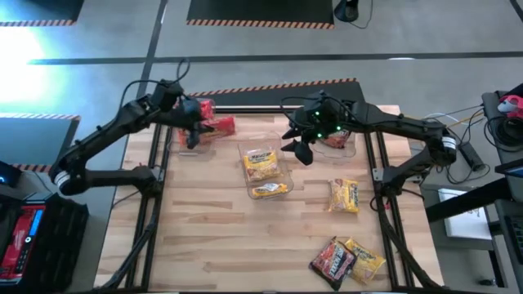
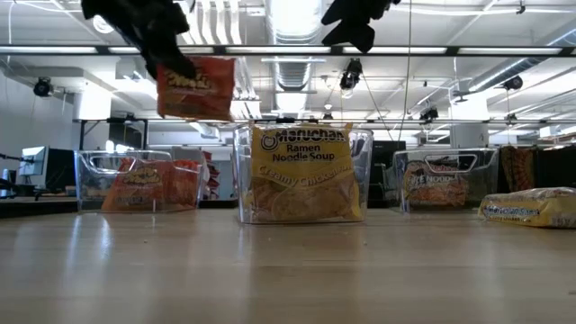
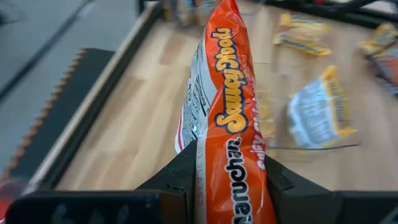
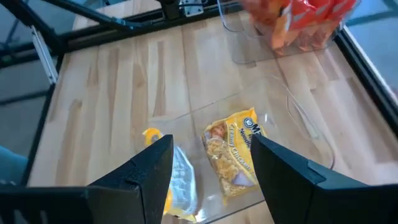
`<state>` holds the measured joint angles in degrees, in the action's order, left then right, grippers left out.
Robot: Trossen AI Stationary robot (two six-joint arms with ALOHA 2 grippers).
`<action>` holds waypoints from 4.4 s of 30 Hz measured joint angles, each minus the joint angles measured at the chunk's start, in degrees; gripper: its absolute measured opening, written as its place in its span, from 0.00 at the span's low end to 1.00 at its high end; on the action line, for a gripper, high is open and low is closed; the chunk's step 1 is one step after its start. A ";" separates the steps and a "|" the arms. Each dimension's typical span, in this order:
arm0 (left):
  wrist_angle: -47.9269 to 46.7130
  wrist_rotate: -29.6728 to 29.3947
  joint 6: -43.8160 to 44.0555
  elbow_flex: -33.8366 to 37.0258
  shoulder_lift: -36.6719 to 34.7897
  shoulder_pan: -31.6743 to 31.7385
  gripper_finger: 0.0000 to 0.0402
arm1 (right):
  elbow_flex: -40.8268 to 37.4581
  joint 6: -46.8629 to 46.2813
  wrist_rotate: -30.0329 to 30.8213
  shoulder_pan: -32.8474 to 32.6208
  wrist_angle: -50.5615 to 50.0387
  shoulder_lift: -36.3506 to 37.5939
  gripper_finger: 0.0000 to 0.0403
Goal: Sort Maruchan noodles
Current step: Put the orange noodle pack into the top left transparent bin, then put the black noodle pack into the top right transparent bin
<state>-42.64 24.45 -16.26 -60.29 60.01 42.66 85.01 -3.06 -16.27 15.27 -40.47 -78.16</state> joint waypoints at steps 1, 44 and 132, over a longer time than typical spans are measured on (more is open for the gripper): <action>-0.71 -1.50 -0.05 0.00 -0.86 0.48 0.19 | 0.00 1.19 -0.02 0.00 0.00 -0.22 0.50; -4.10 -23.11 6.60 18.35 -16.11 1.43 0.19 | -0.09 4.53 -0.13 0.04 0.21 -6.52 0.50; 40.59 -20.97 35.99 14.12 -0.15 -28.51 0.49 | 0.00 -14.88 1.79 0.26 3.87 -3.29 0.50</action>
<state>-2.05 3.48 19.73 -46.17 59.86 14.16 85.01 -17.94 -14.48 15.53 -36.60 -81.45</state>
